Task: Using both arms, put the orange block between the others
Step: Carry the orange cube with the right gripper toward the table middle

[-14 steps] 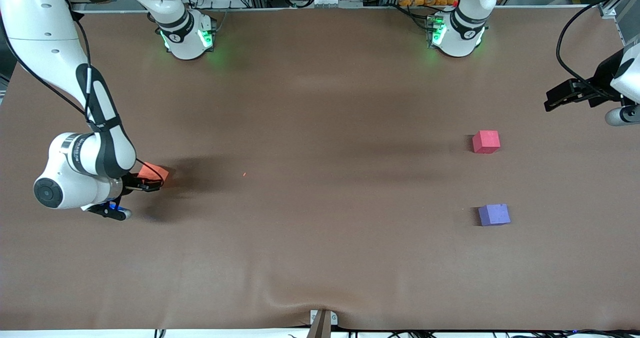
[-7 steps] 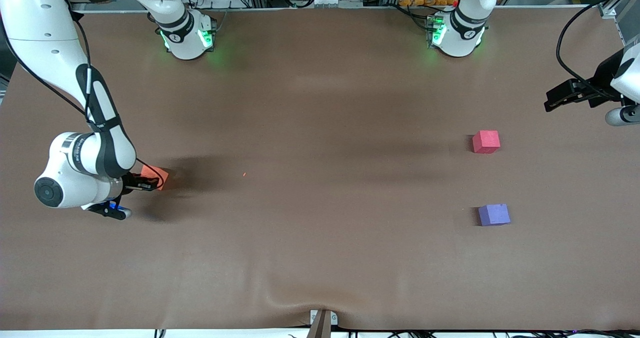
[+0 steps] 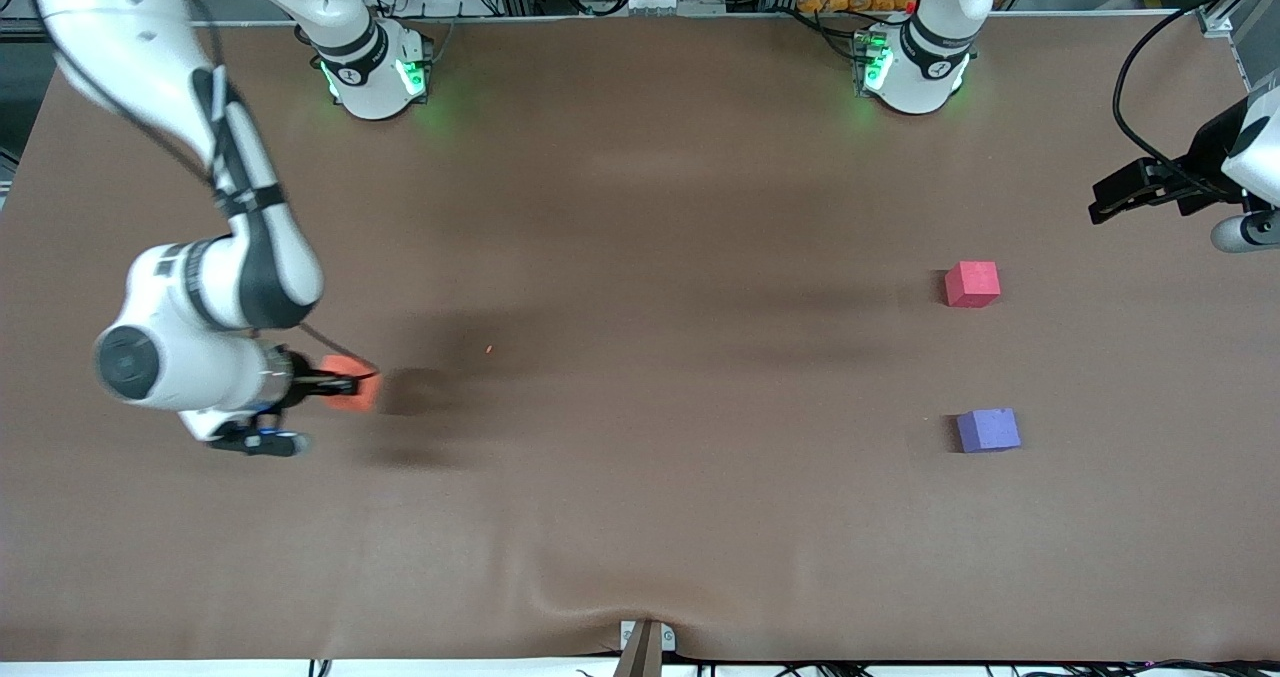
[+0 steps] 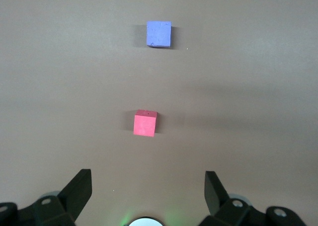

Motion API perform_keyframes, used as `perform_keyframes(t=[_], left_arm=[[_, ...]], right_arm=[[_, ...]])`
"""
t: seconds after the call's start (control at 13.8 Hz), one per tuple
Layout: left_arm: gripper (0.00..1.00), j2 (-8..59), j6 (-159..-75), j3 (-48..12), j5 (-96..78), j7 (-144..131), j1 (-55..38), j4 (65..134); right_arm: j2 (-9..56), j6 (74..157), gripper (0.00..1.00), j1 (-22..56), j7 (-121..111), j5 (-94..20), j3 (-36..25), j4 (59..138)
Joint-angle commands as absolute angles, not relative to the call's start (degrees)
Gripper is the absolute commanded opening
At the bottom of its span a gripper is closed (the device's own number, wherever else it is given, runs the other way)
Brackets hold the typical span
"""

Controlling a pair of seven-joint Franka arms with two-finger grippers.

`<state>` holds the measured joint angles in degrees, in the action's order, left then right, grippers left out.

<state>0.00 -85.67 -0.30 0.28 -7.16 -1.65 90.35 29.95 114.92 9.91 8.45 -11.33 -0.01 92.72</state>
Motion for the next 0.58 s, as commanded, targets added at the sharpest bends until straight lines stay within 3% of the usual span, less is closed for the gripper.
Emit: perform_keyframes(t=[0.0,0.29,0.51], left_arm=[[1.0,-1.23,-85.78,-0.35,0.62,-6.86,-1.58,90.88],[1.0,-1.32,-85.69,-0.35,0.61,-6.86,-1.49,90.88],[1.0,-1.41,-85.61,-0.35,0.62,-6.86,-1.49,90.88]], right_arm=[[29.62,118.46,0.53,18.43,8.61,-21.58,-0.88,93.43],[30.85,122.16,0.45,26.52,9.05,-25.66,-0.88,93.43],[32.42,126.81,0.45,32.58,17.02,-30.57,-0.88,93.43]])
